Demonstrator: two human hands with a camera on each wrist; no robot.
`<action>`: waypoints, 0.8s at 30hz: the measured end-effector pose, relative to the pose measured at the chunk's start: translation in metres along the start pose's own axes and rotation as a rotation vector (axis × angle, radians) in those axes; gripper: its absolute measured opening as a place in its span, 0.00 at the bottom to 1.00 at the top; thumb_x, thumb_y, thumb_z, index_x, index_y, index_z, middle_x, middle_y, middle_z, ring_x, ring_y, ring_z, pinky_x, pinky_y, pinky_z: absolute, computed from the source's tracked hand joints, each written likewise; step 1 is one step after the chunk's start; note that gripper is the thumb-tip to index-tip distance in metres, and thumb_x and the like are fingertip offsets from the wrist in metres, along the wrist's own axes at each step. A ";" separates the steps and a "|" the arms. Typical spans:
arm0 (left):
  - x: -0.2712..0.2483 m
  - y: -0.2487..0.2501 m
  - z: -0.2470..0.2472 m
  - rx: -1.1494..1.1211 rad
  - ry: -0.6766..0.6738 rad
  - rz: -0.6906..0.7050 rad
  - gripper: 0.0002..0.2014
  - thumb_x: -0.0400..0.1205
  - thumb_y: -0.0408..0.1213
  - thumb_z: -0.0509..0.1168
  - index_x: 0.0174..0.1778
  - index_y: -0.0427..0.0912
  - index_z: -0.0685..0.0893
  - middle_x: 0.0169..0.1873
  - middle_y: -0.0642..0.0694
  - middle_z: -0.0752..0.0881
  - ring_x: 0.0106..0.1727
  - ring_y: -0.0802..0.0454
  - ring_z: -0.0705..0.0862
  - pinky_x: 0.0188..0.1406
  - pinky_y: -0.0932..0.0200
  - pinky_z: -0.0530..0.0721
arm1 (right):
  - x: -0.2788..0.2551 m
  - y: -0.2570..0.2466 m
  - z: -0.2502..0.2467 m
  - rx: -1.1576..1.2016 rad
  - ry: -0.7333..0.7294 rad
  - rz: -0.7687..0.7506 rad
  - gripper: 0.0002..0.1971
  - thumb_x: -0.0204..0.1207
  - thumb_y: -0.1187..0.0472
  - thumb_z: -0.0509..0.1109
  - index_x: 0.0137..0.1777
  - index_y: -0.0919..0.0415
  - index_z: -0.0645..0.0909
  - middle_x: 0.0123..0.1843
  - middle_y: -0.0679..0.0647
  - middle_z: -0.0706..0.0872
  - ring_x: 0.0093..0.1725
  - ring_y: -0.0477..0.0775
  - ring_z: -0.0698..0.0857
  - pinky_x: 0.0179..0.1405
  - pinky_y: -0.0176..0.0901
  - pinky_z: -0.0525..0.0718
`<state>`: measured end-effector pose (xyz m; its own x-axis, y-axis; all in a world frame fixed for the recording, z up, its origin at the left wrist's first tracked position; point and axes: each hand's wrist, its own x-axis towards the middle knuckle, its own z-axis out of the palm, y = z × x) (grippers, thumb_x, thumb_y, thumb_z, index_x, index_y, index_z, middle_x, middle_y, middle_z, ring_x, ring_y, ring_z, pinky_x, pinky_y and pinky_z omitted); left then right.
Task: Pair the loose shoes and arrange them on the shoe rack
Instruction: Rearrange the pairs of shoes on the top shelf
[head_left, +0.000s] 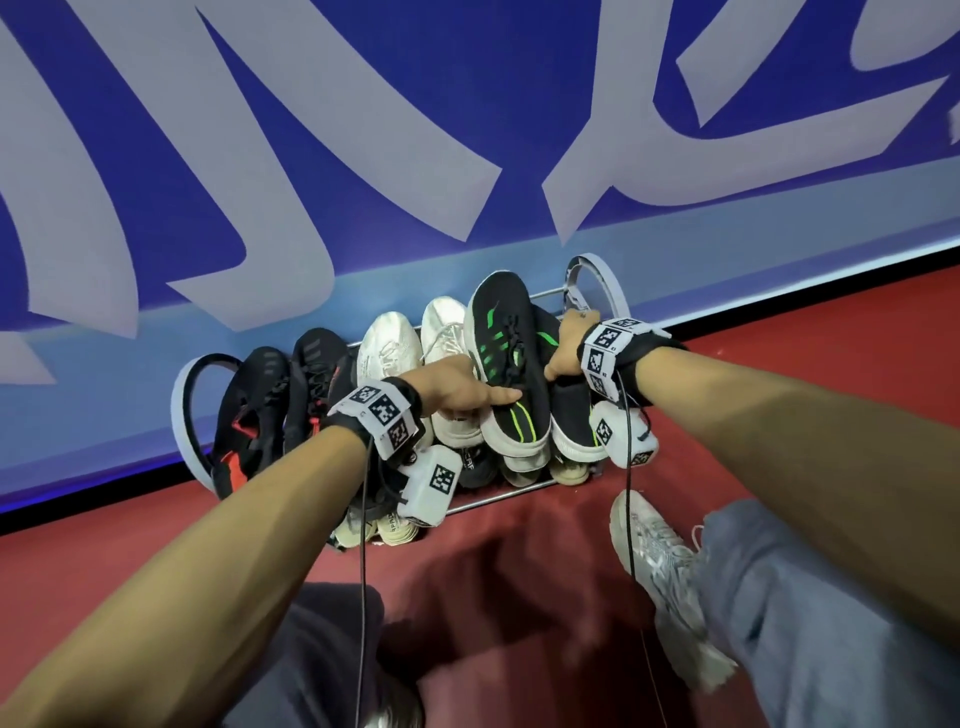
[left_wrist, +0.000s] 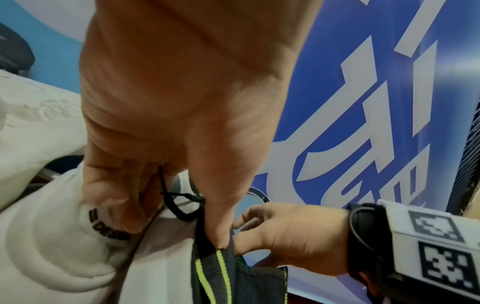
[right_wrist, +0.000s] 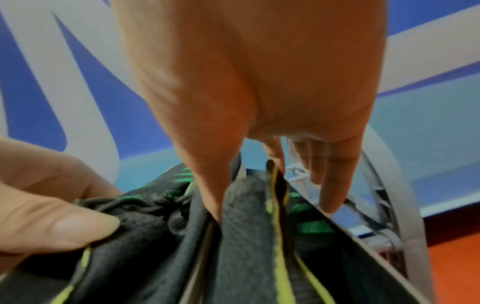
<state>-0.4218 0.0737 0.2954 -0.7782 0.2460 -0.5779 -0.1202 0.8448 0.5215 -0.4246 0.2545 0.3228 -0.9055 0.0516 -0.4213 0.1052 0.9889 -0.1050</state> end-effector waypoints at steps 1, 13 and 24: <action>0.000 0.000 0.000 -0.021 -0.006 -0.003 0.22 0.77 0.59 0.74 0.40 0.40 0.84 0.31 0.43 0.82 0.29 0.49 0.76 0.29 0.61 0.73 | -0.001 0.001 0.001 -0.007 -0.004 0.019 0.30 0.70 0.48 0.78 0.64 0.67 0.75 0.60 0.63 0.81 0.62 0.63 0.83 0.56 0.48 0.84; -0.004 0.007 0.003 -0.335 0.106 0.053 0.17 0.71 0.46 0.82 0.34 0.46 0.80 0.19 0.57 0.81 0.18 0.63 0.77 0.21 0.70 0.74 | -0.005 -0.006 -0.009 0.059 -0.185 0.070 0.18 0.76 0.58 0.73 0.64 0.64 0.84 0.66 0.63 0.85 0.58 0.62 0.85 0.60 0.49 0.81; -0.008 0.022 0.008 -0.405 0.157 0.063 0.29 0.69 0.52 0.83 0.60 0.42 0.84 0.49 0.47 0.91 0.44 0.52 0.89 0.31 0.63 0.82 | 0.005 -0.001 -0.012 0.316 -0.195 0.121 0.10 0.80 0.63 0.69 0.37 0.66 0.78 0.38 0.61 0.80 0.34 0.58 0.78 0.38 0.48 0.79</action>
<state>-0.4131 0.0943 0.3061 -0.8722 0.1895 -0.4509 -0.2770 0.5684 0.7747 -0.4342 0.2552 0.3321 -0.7867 0.1077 -0.6079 0.3556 0.8839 -0.3036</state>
